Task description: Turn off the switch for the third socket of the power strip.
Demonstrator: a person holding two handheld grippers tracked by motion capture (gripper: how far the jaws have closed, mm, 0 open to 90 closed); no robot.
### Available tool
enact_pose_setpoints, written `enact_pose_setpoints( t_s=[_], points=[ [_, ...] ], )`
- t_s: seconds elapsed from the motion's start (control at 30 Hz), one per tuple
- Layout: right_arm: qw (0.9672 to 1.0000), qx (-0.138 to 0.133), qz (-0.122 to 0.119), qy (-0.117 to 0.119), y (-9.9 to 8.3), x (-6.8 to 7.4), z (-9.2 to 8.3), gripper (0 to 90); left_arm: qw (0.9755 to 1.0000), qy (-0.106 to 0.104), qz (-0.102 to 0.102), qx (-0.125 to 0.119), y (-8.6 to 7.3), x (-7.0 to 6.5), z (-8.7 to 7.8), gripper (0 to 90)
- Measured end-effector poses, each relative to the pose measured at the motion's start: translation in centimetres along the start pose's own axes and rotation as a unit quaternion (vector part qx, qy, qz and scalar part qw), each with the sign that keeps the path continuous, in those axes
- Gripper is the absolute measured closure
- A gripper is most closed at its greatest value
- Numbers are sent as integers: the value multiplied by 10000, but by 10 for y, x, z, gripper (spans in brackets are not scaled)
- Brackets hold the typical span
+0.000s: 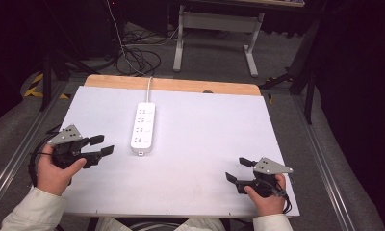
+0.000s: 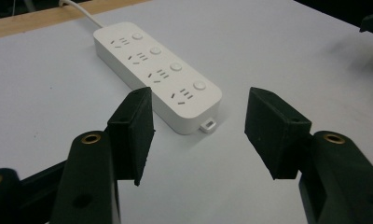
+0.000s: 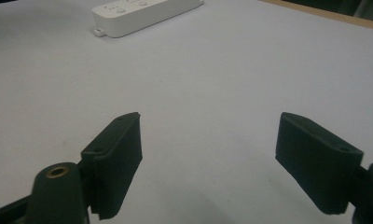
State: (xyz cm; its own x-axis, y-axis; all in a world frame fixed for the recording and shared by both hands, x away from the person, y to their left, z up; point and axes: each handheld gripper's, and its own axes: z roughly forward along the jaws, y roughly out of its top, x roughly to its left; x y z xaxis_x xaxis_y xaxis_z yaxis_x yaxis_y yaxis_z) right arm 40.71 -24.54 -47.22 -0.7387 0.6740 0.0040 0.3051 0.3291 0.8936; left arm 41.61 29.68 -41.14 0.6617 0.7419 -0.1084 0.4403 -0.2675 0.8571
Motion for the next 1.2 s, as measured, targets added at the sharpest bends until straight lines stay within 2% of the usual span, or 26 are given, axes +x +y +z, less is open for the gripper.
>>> enact_pose_setpoints(
  t_s=[0.03, 0.2, 0.33, 0.53, 0.6, 0.63, 0.73, 0.77, 0.93, 1.13, 1.2],
  points=[
    [10000, 3, 5, 6, 0, 0, 0, 230, 10000, 34, 84, -6, 2, 1, 1, 426],
    [10000, 11, 14, 15, 0, 0, 0, 230, 9998, 34, 187, 58, 13, 2, 9, 446],
    [10000, 19, 5, 15, 0, 0, 0, 230, 9999, -31, 160, 54, 20, 1, 16, 464],
    [10000, 26, -2, 19, 0, 0, 0, 230, 9997, 16, 241, 95, 29, 2, 27, 478],
    [10000, 29, -3, 24, 0, 0, 0, 229, 9997, -14, 195, 138, 31, 2, 31, 480],
    [10000, 32, -3, 21, 0, 0, 0, 230, 9995, 26, 275, 155, 33, 3, 33, 482],
    [10000, 33, -11, 22, 0, 0, 0, 230, 9995, 2, 253, 211, 36, 2, 39, 490],
    [10000, 34, -12, 21, 0, 0, 0, 230, 9992, 49, 319, 237, 38, 2, 40, 492],
    [10000, 35, -18, 23, 0, 0, 0, 229, 9993, -5, 266, 254, 44, 2, 48, 494],
    [10000, 39, -32, 36, 0, 0, 1, 229, 9989, 12, 349, 317, 53, 3, 62, 499],
    [10000, 47, -26, 38, 0, 0, 1, 229, 9990, -29, 303, 313, 55, 3, 67, 503]
  ],
)
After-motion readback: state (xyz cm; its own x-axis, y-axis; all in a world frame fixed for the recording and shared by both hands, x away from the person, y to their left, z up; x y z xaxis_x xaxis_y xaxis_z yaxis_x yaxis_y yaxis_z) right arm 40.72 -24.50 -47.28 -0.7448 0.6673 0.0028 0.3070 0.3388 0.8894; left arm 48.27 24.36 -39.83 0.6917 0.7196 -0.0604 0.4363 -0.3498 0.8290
